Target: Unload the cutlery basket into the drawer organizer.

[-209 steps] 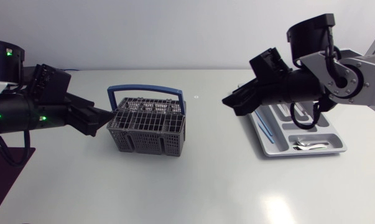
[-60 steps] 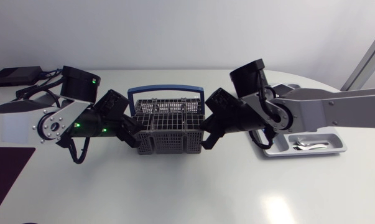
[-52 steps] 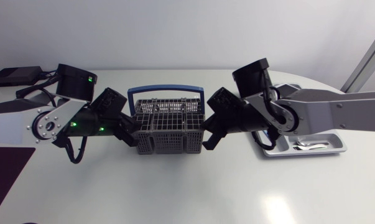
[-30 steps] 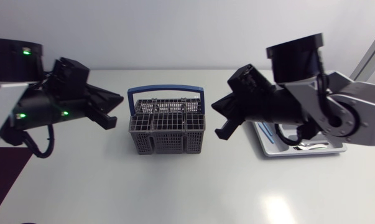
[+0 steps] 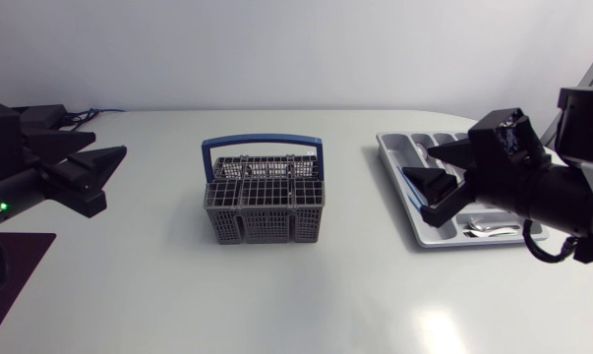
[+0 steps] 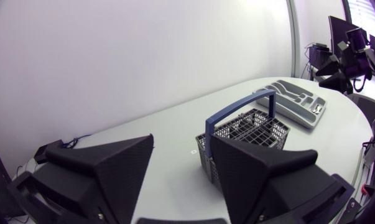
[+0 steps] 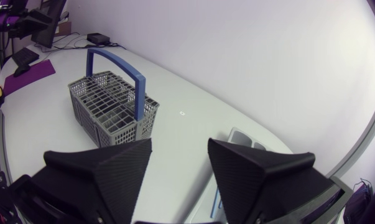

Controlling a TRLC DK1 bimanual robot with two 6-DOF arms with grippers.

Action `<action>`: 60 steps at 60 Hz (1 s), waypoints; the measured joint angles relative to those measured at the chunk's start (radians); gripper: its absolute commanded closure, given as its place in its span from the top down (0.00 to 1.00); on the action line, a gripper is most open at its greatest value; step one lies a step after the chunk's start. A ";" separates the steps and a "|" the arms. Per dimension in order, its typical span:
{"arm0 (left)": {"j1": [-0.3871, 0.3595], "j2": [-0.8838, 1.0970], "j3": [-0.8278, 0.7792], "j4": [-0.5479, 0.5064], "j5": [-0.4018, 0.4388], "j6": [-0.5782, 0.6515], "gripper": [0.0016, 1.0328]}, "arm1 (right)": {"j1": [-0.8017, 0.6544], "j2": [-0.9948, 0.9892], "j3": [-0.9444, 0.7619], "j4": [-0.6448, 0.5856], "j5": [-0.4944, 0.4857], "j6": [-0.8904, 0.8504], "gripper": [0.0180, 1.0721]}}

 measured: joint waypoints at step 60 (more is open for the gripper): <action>0.146 -0.388 -0.320 0.144 -0.059 -0.156 0.96 | -0.150 -0.583 -0.376 0.136 0.145 0.084 0.96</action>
